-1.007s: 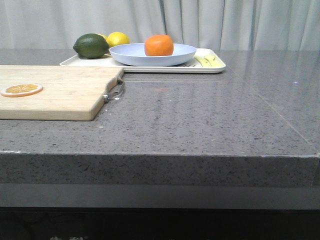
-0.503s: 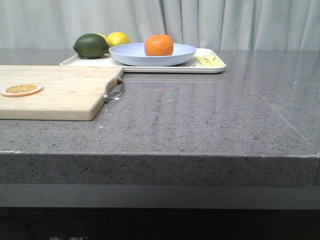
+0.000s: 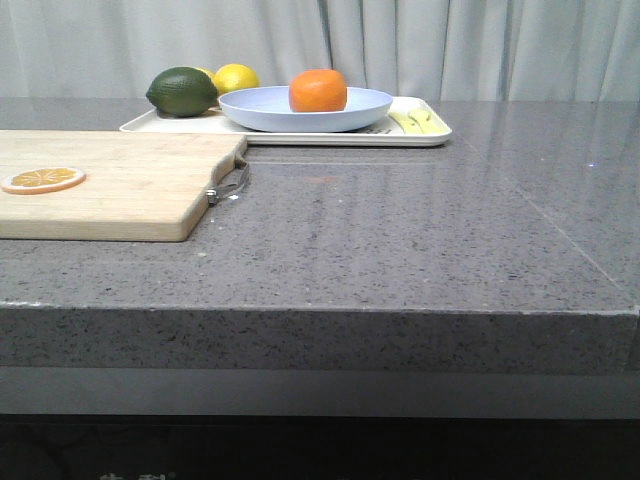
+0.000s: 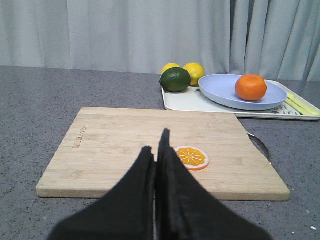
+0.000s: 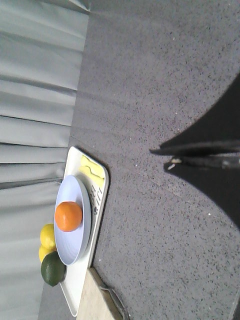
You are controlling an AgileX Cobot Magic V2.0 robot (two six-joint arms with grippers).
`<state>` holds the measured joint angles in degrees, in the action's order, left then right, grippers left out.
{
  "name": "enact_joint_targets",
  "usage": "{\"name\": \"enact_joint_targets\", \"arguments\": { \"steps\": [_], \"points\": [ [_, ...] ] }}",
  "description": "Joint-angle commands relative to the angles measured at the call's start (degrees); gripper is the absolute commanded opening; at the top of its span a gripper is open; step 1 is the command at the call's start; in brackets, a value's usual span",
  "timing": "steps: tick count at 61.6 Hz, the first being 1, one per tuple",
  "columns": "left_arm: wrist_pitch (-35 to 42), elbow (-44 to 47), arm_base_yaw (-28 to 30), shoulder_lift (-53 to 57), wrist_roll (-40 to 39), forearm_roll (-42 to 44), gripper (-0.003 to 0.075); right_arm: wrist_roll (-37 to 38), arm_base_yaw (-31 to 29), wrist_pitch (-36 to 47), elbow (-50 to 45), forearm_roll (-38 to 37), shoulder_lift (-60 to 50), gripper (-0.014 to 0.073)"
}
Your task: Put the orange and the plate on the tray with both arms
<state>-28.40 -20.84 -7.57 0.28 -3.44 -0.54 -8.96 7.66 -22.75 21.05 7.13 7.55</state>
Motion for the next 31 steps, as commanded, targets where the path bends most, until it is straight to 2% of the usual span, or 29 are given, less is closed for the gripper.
{"name": "enact_joint_targets", "arguments": {
  "steps": [1, 11, 31],
  "points": [
    [5.0, -0.8, 0.1, 0.5, -0.5, -0.3, -0.0018, -0.5, -0.2, 5.3, 1.2, 0.4, 0.6, -0.0066],
    [7.1, 3.7, 0.3, 1.3, -0.5, -0.4, -0.0018, -0.5, -0.2, 5.3, 1.2, 0.4, 0.6, -0.0066],
    [21.5, 17.2, 4.2, 1.3, -0.5, -2.7, -0.0018, -0.5, -0.2, 5.3, 1.2, 0.4, 0.6, -0.0066]
  ]
}}
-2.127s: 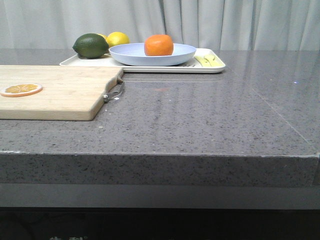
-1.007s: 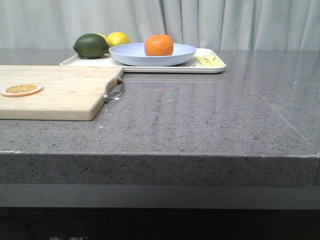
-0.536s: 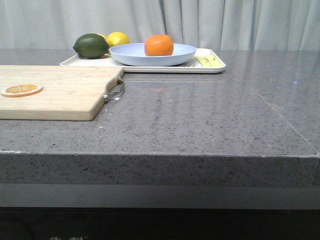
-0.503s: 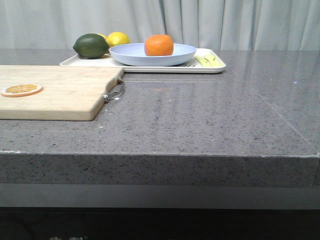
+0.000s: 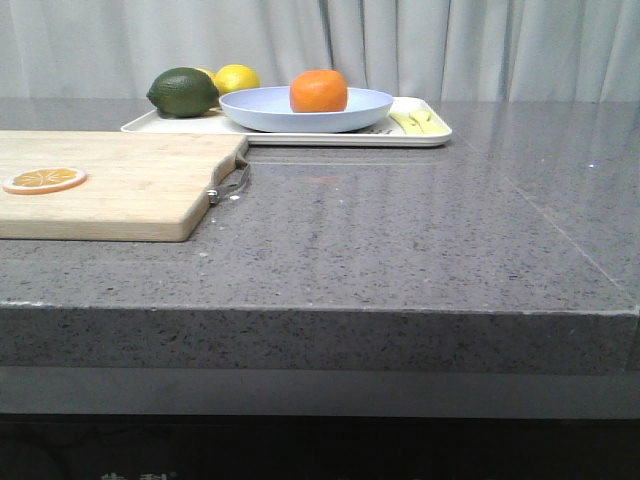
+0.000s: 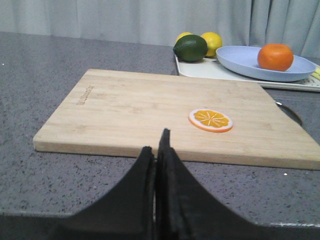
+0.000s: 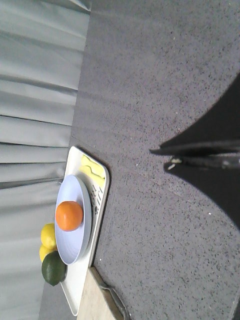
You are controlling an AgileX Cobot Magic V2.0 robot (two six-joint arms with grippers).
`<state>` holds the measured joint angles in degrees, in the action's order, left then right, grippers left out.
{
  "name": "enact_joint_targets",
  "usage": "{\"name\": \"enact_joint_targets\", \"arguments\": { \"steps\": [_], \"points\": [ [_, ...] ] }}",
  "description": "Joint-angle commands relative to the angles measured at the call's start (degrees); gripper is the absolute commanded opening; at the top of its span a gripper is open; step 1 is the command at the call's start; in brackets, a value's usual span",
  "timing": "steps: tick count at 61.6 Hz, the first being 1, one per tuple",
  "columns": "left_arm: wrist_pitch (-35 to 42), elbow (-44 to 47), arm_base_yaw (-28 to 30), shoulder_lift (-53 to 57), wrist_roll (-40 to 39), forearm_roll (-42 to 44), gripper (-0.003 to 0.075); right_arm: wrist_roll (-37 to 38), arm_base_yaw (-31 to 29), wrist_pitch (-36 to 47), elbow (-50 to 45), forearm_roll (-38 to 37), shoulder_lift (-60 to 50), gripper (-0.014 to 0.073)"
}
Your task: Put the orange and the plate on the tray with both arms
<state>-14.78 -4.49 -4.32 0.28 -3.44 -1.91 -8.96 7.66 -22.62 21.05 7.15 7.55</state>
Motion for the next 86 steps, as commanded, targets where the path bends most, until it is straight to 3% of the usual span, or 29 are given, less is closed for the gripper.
{"name": "enact_joint_targets", "arguments": {
  "steps": [1, 8, 86],
  "points": [
    [8.5, 1.4, 1.1, 1.3, -0.5, -1.3, -0.0018, -0.5, -0.2, 5.2, 1.2, 0.3, 0.6, -0.0066],
    [13.0, 4.9, 1.9, 1.3, -0.5, -1.3, -0.0018, -0.5, -0.2, 5.2, 1.2, 0.3, 0.6, -0.0066],
    [11.4, 4.8, 1.9, 1.1, -0.5, -1.3, -0.0018, -0.5, -0.2, 6.1, -0.1, -0.7, 0.6, -0.0066]
  ]
}}
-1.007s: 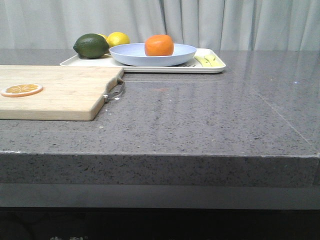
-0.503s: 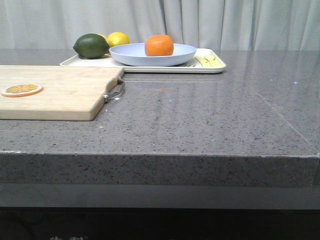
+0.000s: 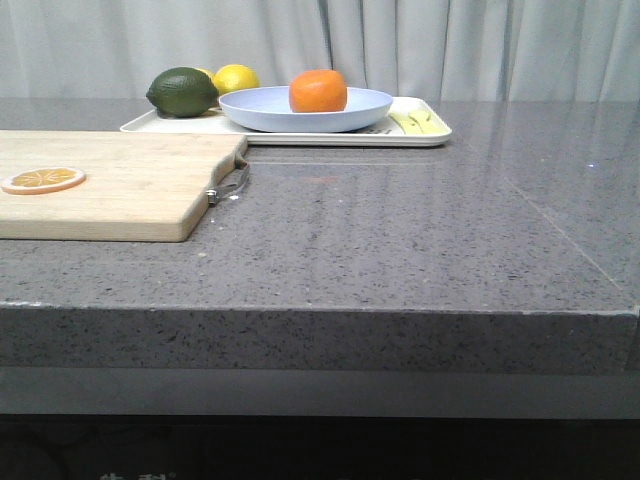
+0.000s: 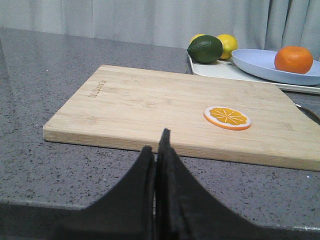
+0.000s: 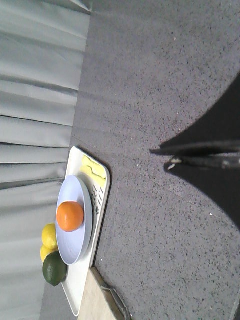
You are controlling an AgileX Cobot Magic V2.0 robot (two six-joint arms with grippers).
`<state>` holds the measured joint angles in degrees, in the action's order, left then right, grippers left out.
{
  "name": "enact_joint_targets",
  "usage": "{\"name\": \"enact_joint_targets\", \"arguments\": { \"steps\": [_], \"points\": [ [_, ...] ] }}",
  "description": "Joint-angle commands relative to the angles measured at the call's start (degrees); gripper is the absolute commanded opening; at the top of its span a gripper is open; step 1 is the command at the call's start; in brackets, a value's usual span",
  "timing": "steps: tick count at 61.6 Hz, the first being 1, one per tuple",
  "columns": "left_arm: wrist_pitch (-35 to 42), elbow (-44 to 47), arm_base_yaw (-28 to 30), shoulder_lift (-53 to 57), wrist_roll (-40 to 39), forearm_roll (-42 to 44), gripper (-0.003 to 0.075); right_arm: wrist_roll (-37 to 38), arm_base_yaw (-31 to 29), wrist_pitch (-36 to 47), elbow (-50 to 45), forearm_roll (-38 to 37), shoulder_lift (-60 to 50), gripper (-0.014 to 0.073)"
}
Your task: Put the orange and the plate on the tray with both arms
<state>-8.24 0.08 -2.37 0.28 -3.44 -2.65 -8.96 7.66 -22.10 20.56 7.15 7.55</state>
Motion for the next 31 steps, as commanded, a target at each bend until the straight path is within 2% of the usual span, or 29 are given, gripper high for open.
{"name": "enact_joint_targets", "arguments": {
  "steps": [1, 12, 24, 31],
  "points": [
    [4.8, 0.2, 0.0, 1.1, -0.5, -0.5, -0.0018, -0.5, -0.3, 6.2, 0.0, -0.7, 0.6, -0.0066],
    [4.8, 0.2, 0.0, 1.1, -0.5, -0.5, -0.0018, -0.5, -4.2, 13.2, -7.7, -0.2, -1.2, -0.0066],
    [4.8, 0.2, 0.0, 1.1, -0.5, -0.5, -0.0018, -0.4, -10.1, 15.5, -16.0, 0.6, -6.7, -0.0066],
    [4.8, 0.2, 0.0, 1.1, -0.5, -0.5, -0.0018, -0.4, -10.7, 15.5, -19.2, 0.6, -9.4, -0.0066]
  ]
}}
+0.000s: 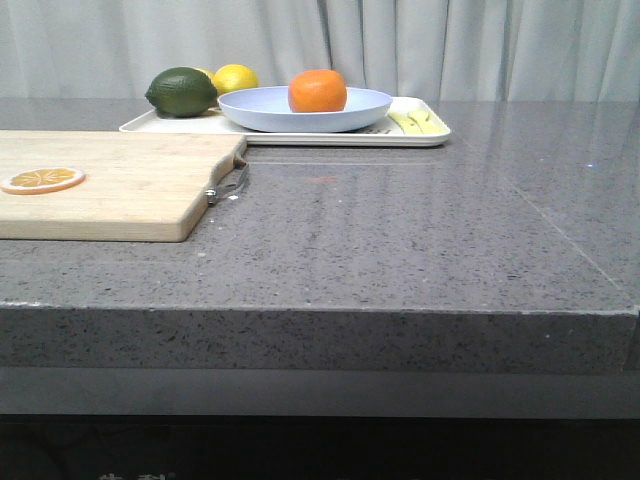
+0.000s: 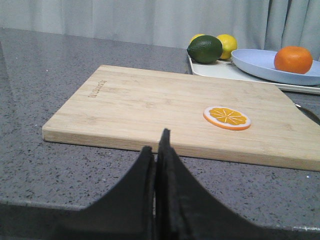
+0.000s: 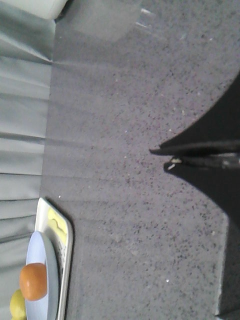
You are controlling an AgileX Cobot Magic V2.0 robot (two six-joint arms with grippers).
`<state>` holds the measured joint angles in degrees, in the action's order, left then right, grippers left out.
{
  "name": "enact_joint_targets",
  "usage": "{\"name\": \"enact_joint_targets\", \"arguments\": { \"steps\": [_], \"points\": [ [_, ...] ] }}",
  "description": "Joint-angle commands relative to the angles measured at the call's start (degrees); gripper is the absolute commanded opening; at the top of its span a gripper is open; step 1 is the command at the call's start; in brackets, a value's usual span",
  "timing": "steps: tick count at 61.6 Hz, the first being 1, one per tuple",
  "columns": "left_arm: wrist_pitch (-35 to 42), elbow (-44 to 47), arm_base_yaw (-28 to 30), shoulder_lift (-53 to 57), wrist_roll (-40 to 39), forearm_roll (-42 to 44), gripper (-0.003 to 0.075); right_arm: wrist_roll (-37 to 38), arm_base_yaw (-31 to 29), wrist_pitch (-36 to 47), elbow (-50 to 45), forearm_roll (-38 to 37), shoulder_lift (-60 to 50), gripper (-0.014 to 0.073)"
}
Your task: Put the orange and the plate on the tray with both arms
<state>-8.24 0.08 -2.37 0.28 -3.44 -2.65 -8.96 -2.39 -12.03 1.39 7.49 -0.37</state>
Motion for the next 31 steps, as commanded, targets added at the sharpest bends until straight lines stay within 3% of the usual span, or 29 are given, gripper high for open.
{"name": "enact_joint_targets", "arguments": {
  "steps": [1, 31],
  "points": [
    [4.8, 0.2, 0.0, 1.1, -0.5, -0.5, -0.0018, -0.4, -0.6, 5.6, -0.5, 0.2, -1.5, -0.0066],
    [4.8, 0.2, 0.0, 1.1, -0.5, -0.5, -0.0018, -0.4, -0.6, 6.3, -2.8, 0.2, -1.5, -0.0066]
  ]
}}
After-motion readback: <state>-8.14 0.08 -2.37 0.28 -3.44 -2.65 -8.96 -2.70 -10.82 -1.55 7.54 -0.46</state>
